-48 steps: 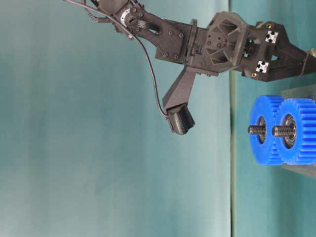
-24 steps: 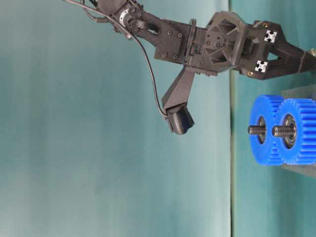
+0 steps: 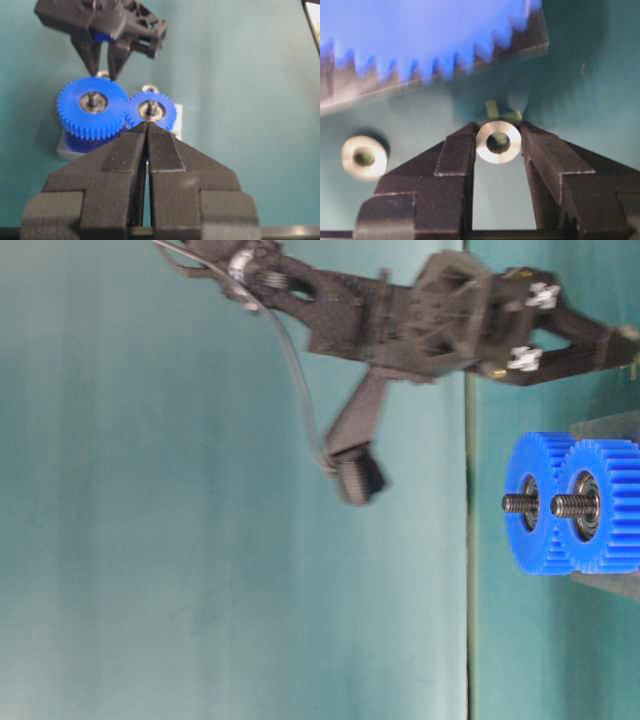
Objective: Insert the washer onto the shaft.
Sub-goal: 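Lift the washer and carry it over the upper blue gear's shaft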
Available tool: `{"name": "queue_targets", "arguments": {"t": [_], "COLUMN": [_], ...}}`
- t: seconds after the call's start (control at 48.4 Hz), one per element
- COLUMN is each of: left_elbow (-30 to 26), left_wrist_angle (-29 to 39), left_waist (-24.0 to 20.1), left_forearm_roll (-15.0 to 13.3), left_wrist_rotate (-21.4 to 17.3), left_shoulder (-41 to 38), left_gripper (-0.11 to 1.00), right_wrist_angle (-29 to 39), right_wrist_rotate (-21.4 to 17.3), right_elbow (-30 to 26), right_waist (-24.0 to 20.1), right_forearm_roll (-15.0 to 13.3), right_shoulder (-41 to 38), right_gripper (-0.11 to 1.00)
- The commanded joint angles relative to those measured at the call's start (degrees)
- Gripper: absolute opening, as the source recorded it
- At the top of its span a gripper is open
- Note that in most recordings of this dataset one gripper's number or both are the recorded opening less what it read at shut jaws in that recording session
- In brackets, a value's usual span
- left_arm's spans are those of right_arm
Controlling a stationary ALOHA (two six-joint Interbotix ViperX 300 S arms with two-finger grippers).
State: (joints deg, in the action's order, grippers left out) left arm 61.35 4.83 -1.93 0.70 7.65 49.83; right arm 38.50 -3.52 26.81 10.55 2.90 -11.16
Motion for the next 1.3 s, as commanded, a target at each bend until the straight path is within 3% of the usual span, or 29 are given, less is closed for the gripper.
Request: {"name": "queue_targets", "arguments": {"t": [0.0,0.351,0.743,1.28], "left_elbow": [-0.6,-1.1,-0.9,-0.4], "left_wrist_angle": [-0.3,-0.3,-0.3,-0.2], "left_waist": [-0.2,-0.2,-0.2,-0.2], "left_forearm_roll": [0.2,0.2,0.2,0.2], "left_wrist_rotate": [0.1,1.3,3.1,3.1], "left_shoulder": [-0.2,-0.2,0.8,1.2], "left_gripper": [0.0,0.0,0.0,0.0], "right_wrist_angle": [2.8,10.2,16.5,17.9], "right_wrist_rotate": [-0.1,2.9,6.9,7.7], "right_elbow": [-2.6,-13.6,-25.3,-27.8], "right_waist": [-0.1,-0.2,-1.1,-2.0], "right_forearm_roll": [-0.2,-0.2,-0.2,0.3], "right_shoulder": [3.8,4.0,-3.7,-5.8], "right_gripper": [0.3,0.3,0.3,0.3]}}
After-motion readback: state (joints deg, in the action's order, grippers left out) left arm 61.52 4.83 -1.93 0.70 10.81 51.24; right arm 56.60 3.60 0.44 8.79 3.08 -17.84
